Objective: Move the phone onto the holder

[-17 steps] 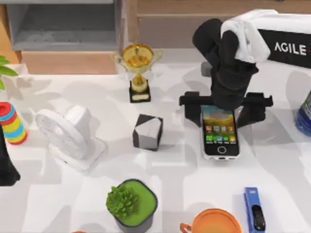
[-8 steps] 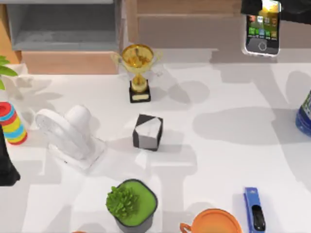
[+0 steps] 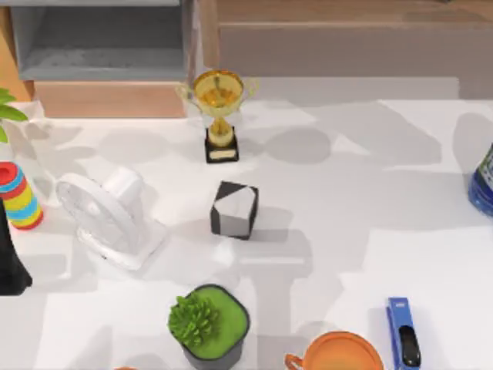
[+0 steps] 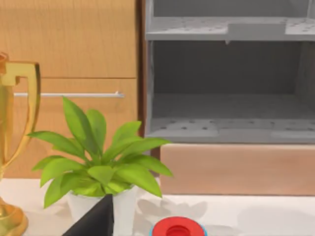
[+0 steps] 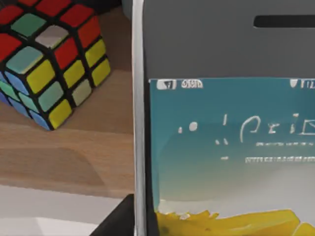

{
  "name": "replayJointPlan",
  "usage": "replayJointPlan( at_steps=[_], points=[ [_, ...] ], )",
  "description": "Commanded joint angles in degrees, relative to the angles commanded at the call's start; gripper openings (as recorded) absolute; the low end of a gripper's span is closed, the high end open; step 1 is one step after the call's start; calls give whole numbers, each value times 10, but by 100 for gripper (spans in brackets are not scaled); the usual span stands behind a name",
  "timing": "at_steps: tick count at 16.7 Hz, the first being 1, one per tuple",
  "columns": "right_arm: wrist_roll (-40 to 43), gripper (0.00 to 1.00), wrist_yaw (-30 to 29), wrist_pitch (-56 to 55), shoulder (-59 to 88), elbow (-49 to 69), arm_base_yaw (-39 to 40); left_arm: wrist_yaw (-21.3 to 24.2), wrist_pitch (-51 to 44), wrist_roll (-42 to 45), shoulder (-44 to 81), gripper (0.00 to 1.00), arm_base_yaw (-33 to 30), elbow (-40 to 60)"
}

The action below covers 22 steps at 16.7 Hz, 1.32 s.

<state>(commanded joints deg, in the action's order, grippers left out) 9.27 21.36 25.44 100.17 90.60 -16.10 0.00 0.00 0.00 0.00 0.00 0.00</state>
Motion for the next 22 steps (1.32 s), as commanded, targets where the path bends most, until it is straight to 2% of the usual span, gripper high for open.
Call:
replayJointPlan(
  at_steps=[7, 13, 16, 22],
  points=[
    [180, 0, 165, -87, -55, -182, -221, 0, 0, 0, 0, 100, 0, 0],
    [265, 0, 291, -144, -82, -301, -340, 0, 0, 0, 0, 100, 0, 0],
    [280, 0, 321, -158, -88, -325, -364, 0, 0, 0, 0, 100, 0, 0],
    [279, 0, 321, -158, -84, -326, -362, 0, 0, 0, 0, 100, 0, 0]
  ],
)
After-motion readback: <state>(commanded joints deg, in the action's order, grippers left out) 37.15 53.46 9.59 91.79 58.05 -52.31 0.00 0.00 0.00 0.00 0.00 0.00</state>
